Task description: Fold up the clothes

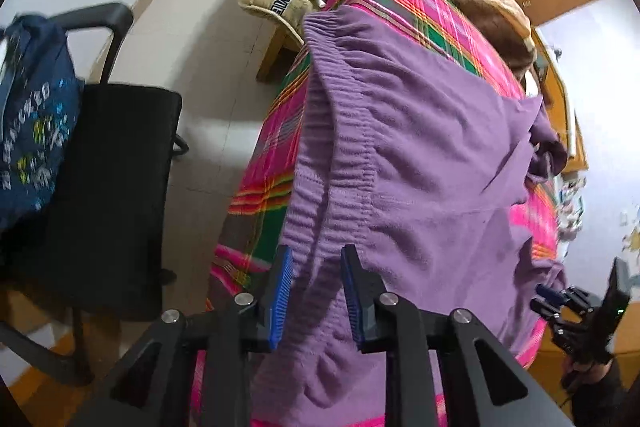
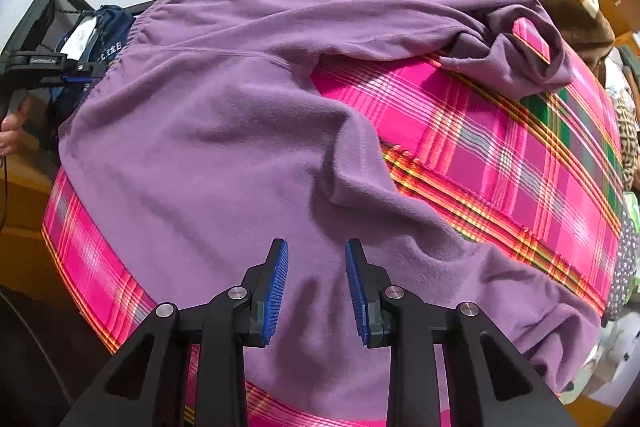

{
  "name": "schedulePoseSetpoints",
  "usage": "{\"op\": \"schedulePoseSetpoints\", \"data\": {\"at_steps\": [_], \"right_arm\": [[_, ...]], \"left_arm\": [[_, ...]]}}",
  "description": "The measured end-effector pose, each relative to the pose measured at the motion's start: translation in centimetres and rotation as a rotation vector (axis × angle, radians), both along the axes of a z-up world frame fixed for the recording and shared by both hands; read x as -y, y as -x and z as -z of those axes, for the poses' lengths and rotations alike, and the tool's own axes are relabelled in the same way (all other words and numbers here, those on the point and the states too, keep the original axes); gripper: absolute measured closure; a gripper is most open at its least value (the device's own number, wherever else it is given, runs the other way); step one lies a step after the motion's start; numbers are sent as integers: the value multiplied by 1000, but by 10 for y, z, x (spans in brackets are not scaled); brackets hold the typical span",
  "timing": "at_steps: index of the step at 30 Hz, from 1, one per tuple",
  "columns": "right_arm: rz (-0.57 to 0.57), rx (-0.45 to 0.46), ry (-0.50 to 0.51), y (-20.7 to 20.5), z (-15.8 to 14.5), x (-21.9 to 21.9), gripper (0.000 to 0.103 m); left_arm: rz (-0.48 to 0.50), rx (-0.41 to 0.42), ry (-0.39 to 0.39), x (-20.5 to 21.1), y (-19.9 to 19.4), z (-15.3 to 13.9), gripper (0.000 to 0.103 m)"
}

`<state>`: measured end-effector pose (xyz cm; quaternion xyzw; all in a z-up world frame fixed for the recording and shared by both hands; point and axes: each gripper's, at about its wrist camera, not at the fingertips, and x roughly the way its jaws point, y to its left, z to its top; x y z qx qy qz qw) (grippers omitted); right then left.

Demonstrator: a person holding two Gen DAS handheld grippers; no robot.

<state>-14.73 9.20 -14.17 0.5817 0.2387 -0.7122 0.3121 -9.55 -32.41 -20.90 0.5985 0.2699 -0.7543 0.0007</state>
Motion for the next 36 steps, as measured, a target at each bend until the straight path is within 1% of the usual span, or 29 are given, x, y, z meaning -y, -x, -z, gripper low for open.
{"op": "schedulePoseSetpoints", "data": {"at_steps": [2,5,10,16,17,18,19,20,21,24,27,34,36], "right_arm": [[-5,1,-4,-4,0,0,73],[1,4,-8,-9,1,-3,73],[19,8,-10,-16,1,-9,73],[42,8,-11,-19,1,-13,73],[43,7,-11,-20,0,-13,73],[44,6,-10,-20,0,-13,73],[46,4,-10,-21,-1,-14,73],[47,1,-9,-21,-1,-14,73],[48,-1,-10,-22,-2,-14,73],[53,-6,-14,-23,-3,-14,73],[59,-12,-21,-25,-4,-15,73],[103,-33,-32,-33,-11,-19,73],[124,-34,-37,-20,-9,-25,73]], "left_arm": [[14,-3,19,-2,8,2,76],[33,-15,40,-4,17,2,71],[81,-32,71,-11,29,0,70],[87,-46,111,-15,33,1,67],[90,-49,122,-16,33,1,69],[95,-51,137,-17,32,0,75],[99,-54,153,-19,31,-1,78],[101,-57,166,-20,30,-3,90],[98,-58,169,-21,29,-5,96],[86,-71,166,-19,26,-10,99],[69,-73,159,-13,25,-7,100],[32,-75,142,-1,24,0,100],[30,-69,125,1,24,-1,97]]}}
